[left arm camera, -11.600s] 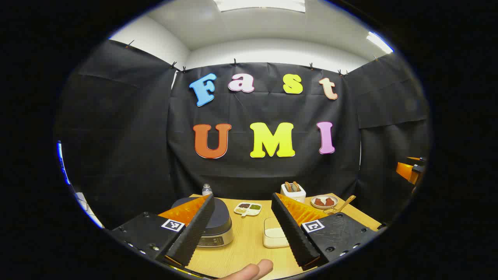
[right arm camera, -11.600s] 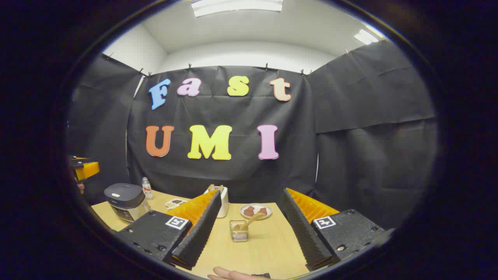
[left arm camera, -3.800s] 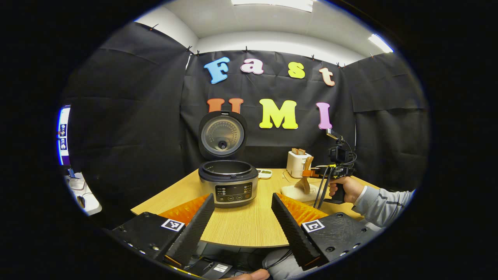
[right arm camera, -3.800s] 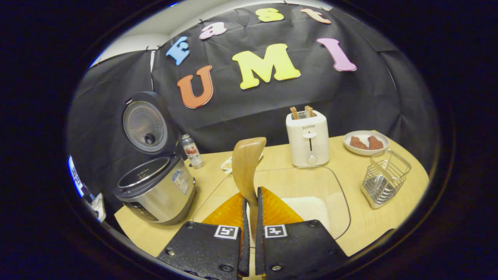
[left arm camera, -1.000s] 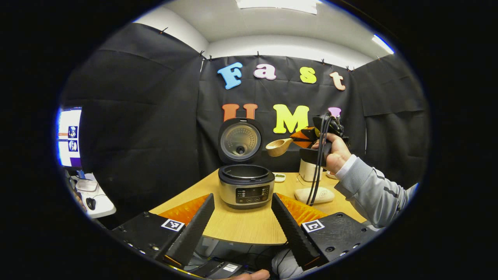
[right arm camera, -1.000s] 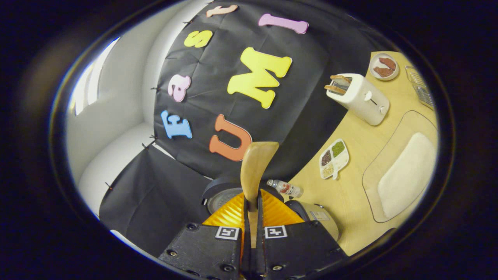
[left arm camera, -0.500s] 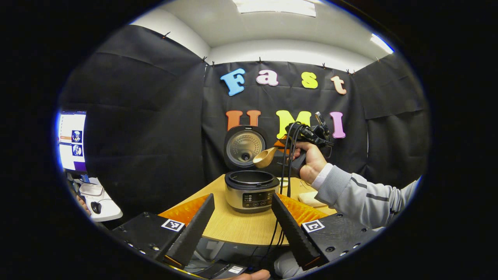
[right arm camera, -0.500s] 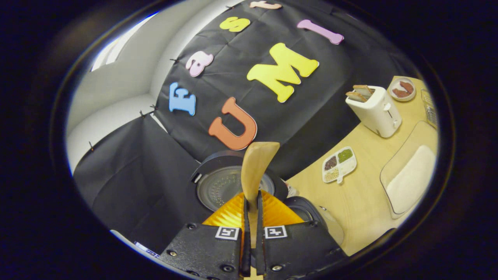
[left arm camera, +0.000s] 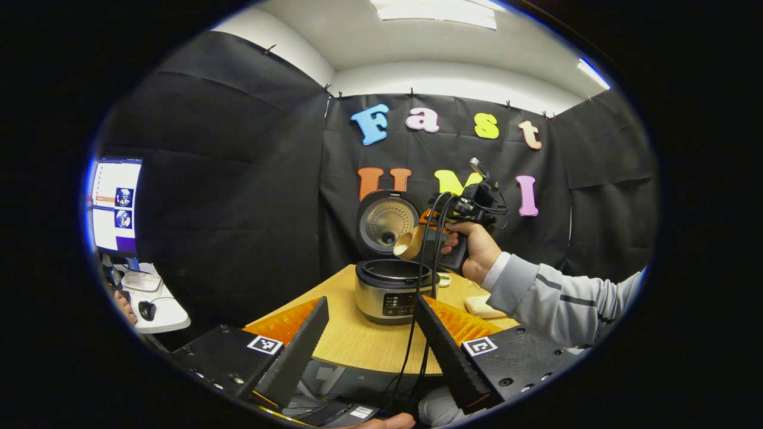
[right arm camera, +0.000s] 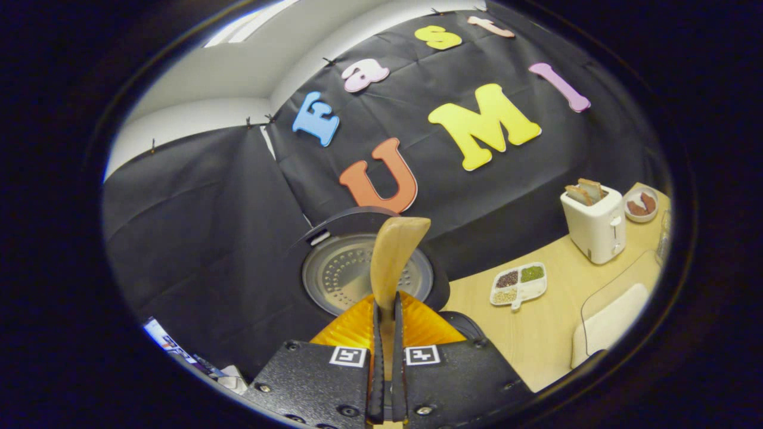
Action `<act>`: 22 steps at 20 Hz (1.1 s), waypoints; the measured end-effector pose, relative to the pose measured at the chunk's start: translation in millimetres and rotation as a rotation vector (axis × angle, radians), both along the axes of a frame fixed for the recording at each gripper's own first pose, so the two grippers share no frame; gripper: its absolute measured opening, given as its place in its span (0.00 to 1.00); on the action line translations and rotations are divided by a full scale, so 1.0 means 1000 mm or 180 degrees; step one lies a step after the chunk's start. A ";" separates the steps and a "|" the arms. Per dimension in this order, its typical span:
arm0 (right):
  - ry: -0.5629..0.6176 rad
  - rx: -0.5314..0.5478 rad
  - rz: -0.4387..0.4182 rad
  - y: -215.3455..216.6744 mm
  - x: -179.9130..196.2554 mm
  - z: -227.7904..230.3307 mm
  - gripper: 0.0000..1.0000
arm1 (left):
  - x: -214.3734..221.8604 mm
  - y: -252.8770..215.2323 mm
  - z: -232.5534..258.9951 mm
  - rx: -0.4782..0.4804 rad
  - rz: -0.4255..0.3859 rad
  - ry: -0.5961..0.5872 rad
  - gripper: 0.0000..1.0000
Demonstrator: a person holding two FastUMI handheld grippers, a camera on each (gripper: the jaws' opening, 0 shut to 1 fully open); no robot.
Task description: Close the left gripper, press the button to open the rice cooker; take a wooden spoon from the chopstick holder with the right hand, scoop a spoonful of rice and pour it into the rice cooker, then put the wooden spoon back into the chopstick holder.
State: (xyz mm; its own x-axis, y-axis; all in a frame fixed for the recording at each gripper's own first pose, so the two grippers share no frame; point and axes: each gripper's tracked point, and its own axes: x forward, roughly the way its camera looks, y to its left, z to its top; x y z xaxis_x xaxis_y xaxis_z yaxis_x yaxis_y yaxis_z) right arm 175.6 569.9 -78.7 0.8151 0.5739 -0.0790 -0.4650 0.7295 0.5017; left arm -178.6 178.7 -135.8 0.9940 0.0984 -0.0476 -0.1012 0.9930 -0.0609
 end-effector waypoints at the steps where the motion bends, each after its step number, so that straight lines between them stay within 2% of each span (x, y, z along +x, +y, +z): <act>1: -0.0063 -0.0100 0.0030 0.002 0.001 0.000 0.10 | 0.000 0.002 -0.001 -0.0001 -0.0004 0.0000 0.94; 7: -0.0383 -0.0527 0.0020 -0.003 0.011 -0.002 0.11 | 0.003 0.000 -0.004 0.0026 -0.0003 0.0020 0.94; 16: -0.1018 -0.1191 0.0072 -0.002 0.000 0.009 0.11 | 0.013 -0.008 -0.013 0.0074 -0.0076 0.0072 0.94; 22: -0.1674 -0.2068 0.0131 0.008 -0.028 0.006 0.11 | 0.016 -0.012 -0.015 0.0075 -0.0134 0.0096 0.94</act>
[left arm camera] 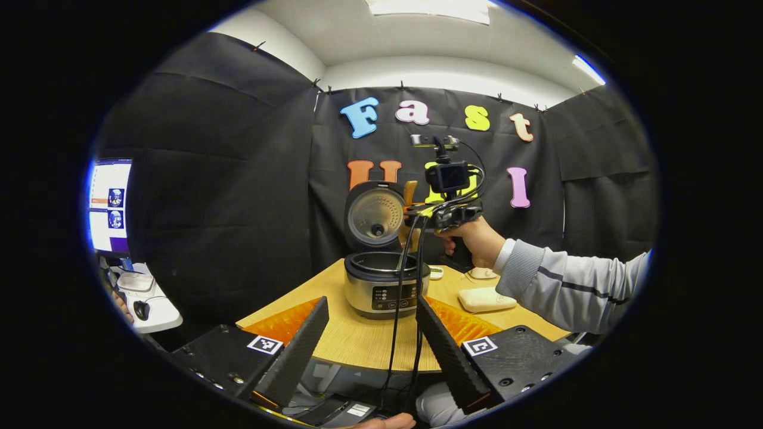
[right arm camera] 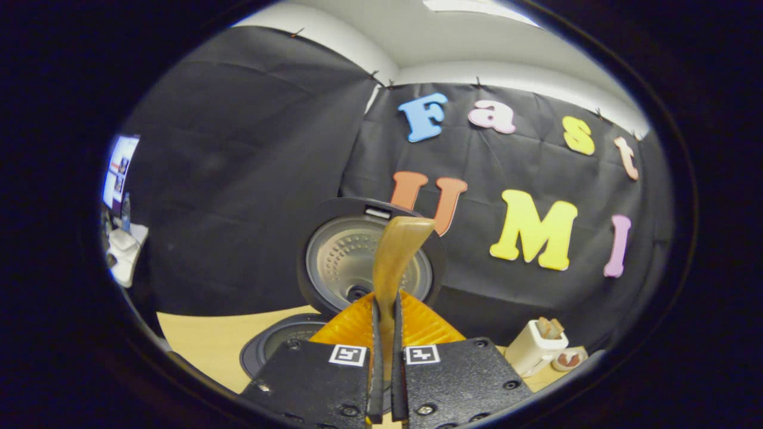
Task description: Close the left gripper, press the button to open the rice cooker; take a wooden spoon from the chopstick holder with the right hand, scoop a spoonful of rice and pour it into the rice cooker, then put the wooden spoon back into the chopstick holder.
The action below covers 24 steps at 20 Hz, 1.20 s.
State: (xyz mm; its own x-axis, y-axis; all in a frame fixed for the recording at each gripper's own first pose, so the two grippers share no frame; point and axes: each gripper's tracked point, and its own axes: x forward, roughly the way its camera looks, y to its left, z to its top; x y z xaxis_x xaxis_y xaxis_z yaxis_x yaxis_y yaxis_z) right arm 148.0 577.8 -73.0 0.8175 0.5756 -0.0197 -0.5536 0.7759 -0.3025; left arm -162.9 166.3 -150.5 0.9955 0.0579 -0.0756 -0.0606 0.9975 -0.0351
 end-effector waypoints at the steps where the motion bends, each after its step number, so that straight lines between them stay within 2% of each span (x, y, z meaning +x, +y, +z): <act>1: 0.0004 -0.0016 -0.0001 -0.001 -0.001 -0.003 0.11 | 0.001 -0.001 -0.003 0.0007 -0.0005 0.0016 0.94; 4: 0.0176 0.0104 -0.0081 -0.012 0.003 -0.005 0.11 | 0.002 -0.003 -0.006 0.0011 -0.0010 0.0046 0.94; 11: 0.0145 0.0157 -0.0270 -0.061 0.017 0.009 0.11 | 0.004 -0.011 -0.006 -0.0031 -0.0024 0.0052 0.94; 15: 0.0199 0.0255 -0.0507 -0.120 0.035 0.015 0.11 | 0.016 -0.024 -0.012 -0.0158 -0.0080 0.0040 0.94; 16: 0.0223 0.0284 -0.0571 -0.136 0.039 0.017 0.07 | 0.019 -0.026 -0.013 -0.0167 -0.0080 0.0047 0.94; 17: 0.0236 0.0322 -0.0634 -0.153 0.044 0.020 0.11 | 0.022 -0.030 -0.012 -0.0168 -0.0084 0.0046 0.95; 19: 0.0247 0.0403 -0.0756 -0.187 0.052 0.028 0.11 | 0.026 -0.039 -0.011 -0.0179 -0.0141 0.0051 0.95; 23: 0.0359 0.0551 -0.0975 -0.259 0.069 0.033 0.11 | 0.030 -0.061 -0.003 -0.0082 -0.0254 0.0014 0.95; 24: 0.0373 0.0575 -0.1033 -0.278 0.073 0.034 0.08 | 0.032 -0.065 -0.001 -0.0058 -0.0267 -0.0003 0.95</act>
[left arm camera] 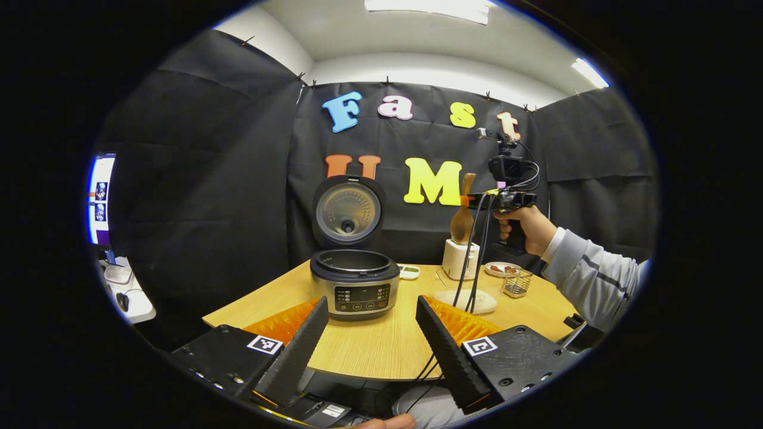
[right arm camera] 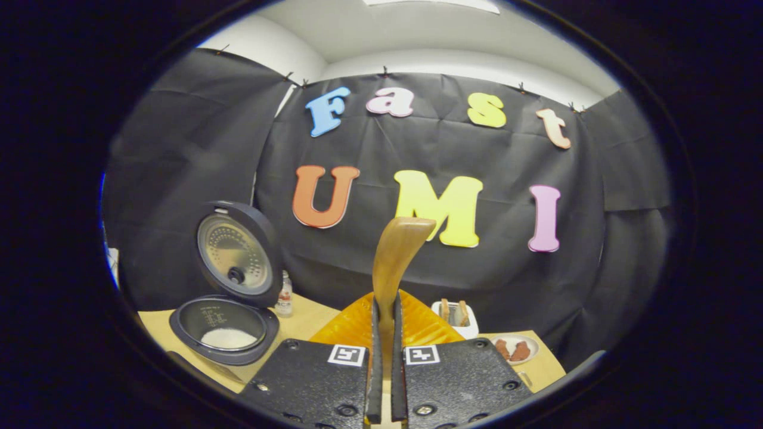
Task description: Close the left gripper, press the button to open the rice cooker; take a wooden spoon from the chopstick holder with the right hand, scoop a spoonful of rice and pour it into the rice cooker, then put the wooden spoon back into the chopstick holder.
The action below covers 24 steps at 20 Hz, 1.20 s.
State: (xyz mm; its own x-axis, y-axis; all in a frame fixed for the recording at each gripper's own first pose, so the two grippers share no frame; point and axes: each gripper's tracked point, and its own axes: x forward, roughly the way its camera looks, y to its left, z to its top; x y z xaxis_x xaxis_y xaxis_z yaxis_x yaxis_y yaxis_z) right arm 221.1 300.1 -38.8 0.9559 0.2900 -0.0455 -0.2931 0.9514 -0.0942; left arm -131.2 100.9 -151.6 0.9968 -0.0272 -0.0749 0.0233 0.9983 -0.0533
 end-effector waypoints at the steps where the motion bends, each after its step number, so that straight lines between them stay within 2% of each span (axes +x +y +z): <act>1: -0.0008 0.0012 -0.0067 -0.019 0.004 0.002 0.11 | 0.003 -0.005 0.001 0.0011 -0.0016 -0.0013 0.95; 5: -0.0055 0.0072 -0.0389 -0.102 0.019 0.012 0.11 | 0.008 -0.026 0.004 0.0038 -0.0105 -0.0008 0.94; 9: -0.0058 0.0126 -0.0617 -0.163 0.030 0.007 0.11 | 0.012 -0.034 0.003 0.0075 -0.0069 0.0006 0.95; 14: 0.0050 0.0151 -0.0752 -0.213 0.040 -0.029 0.11 | 0.016 -0.038 0.013 0.0043 0.0001 -0.0068 0.94; 18: 0.0279 0.0246 -0.0789 -0.240 0.041 -0.077 0.11 | 0.023 -0.050 0.020 -0.0112 -0.0079 -0.0114 0.94; 22: 0.0433 0.0297 -0.0860 -0.260 0.044 -0.118 0.12 | 0.029 -0.057 0.011 -0.0028 -0.0077 -0.0030 0.94; 24: 0.0510 0.0425 -0.0823 -0.261 0.046 -0.130 0.12 | 0.031 -0.061 0.007 0.0009 -0.0086 -0.0002 0.95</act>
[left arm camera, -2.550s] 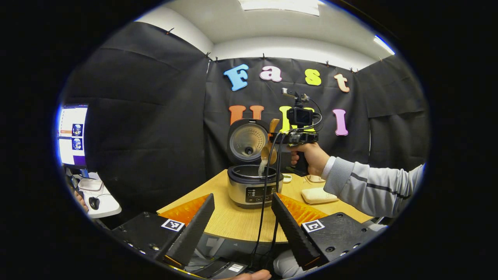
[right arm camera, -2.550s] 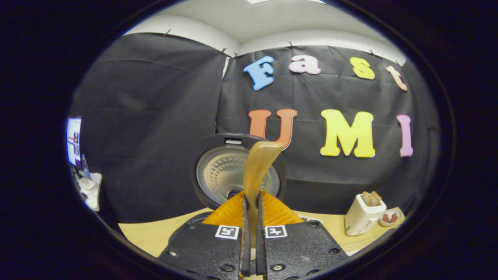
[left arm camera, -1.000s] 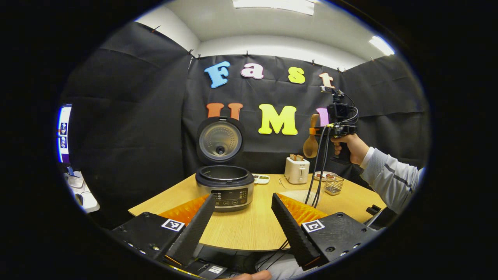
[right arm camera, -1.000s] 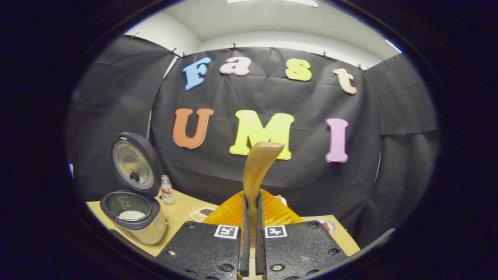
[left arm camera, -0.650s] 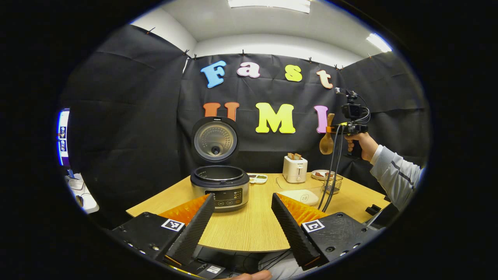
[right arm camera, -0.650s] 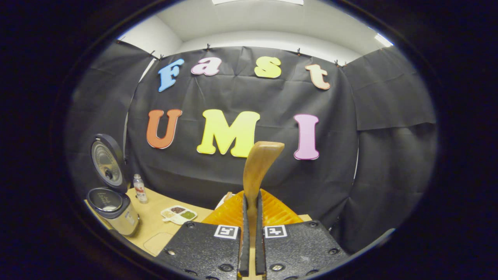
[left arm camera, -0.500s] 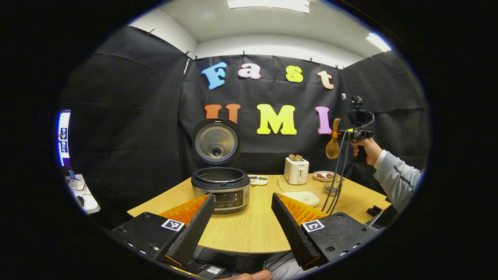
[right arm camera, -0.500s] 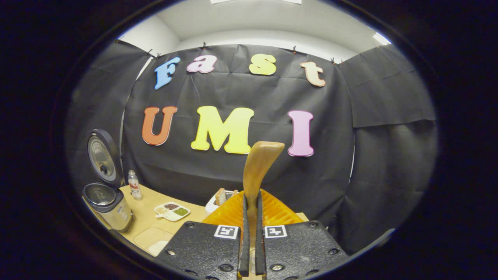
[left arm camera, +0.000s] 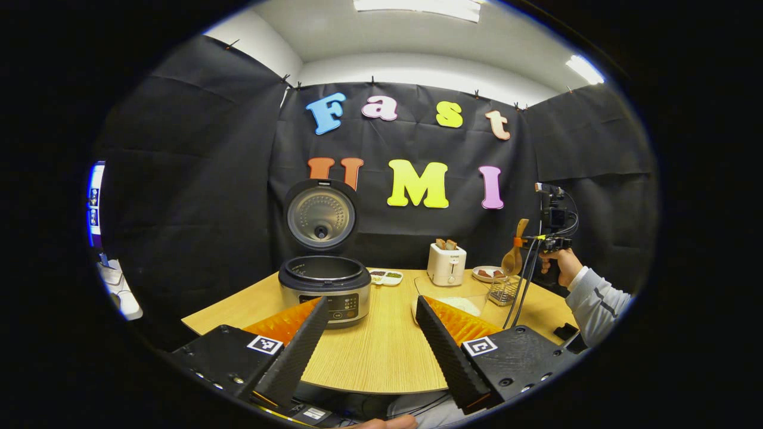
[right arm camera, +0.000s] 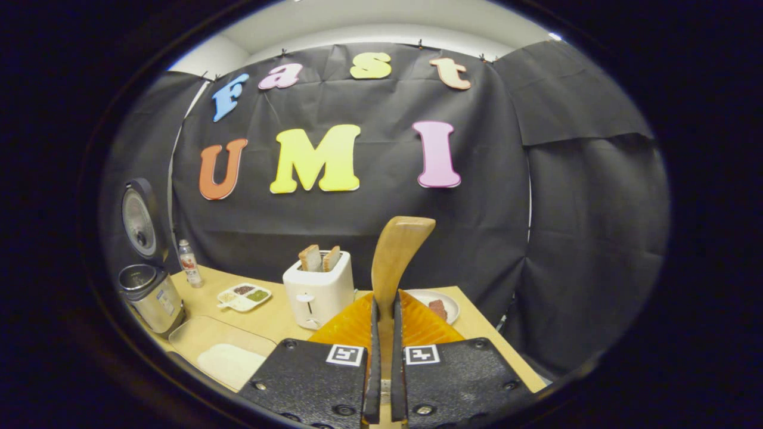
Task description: Close the left gripper, press the button to open the rice cooker; take a wooden spoon from the chopstick holder with the right hand, scoop a spoonful of rice and pour it into the rice cooker, then put the wooden spoon back into the chopstick holder.
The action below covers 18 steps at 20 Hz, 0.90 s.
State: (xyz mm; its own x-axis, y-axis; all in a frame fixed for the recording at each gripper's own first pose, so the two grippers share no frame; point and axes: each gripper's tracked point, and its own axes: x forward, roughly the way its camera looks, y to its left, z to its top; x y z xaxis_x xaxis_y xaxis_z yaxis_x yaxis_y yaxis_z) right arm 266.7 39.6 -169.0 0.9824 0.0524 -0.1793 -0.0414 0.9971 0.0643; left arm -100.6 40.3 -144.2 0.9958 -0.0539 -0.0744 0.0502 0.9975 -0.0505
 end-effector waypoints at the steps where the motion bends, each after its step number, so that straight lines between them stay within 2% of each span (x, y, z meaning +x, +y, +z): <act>1: 0.0047 0.0082 0.0026 0.002 0.000 -0.007 0.12 | 0.002 -0.001 -0.002 -0.0002 0.0005 0.0006 0.95; 8: 0.0238 0.0319 0.0064 0.001 -0.001 -0.034 0.14 | 0.025 -0.009 -0.007 -0.0042 -0.0012 0.0109 0.95; 10: 0.0207 0.0390 0.0072 0.005 -0.004 -0.027 0.22 | 0.034 -0.005 -0.005 0.0003 0.0041 0.0107 0.94; 12: 0.0054 0.0351 0.0000 0.001 -0.010 -0.007 0.52 | 0.042 -0.001 -0.001 0.0035 0.0064 0.0112 0.94; 13: -0.0046 0.0275 -0.0078 -0.003 -0.014 0.006 0.59 | 0.046 0.001 0.002 0.0040 0.0080 0.0111 0.94; 14: -0.0165 0.0202 -0.0131 -0.005 -0.018 0.018 0.58 | 0.051 0.003 0.005 0.0038 0.0093 0.0103 0.95; 16: -0.0334 0.0080 -0.0175 -0.002 -0.031 0.043 0.77 | 0.060 0.009 0.012 0.0043 0.0126 0.0077 0.95; 17: -0.0375 0.0040 -0.0228 -0.004 -0.039 0.050 0.94 | 0.067 0.013 0.015 0.0048 0.0153 0.0069 0.95; 18: -0.0400 0.0017 -0.0249 -0.004 -0.045 0.056 0.97 | 0.073 0.017 0.017 0.0053 0.0175 0.0071 0.94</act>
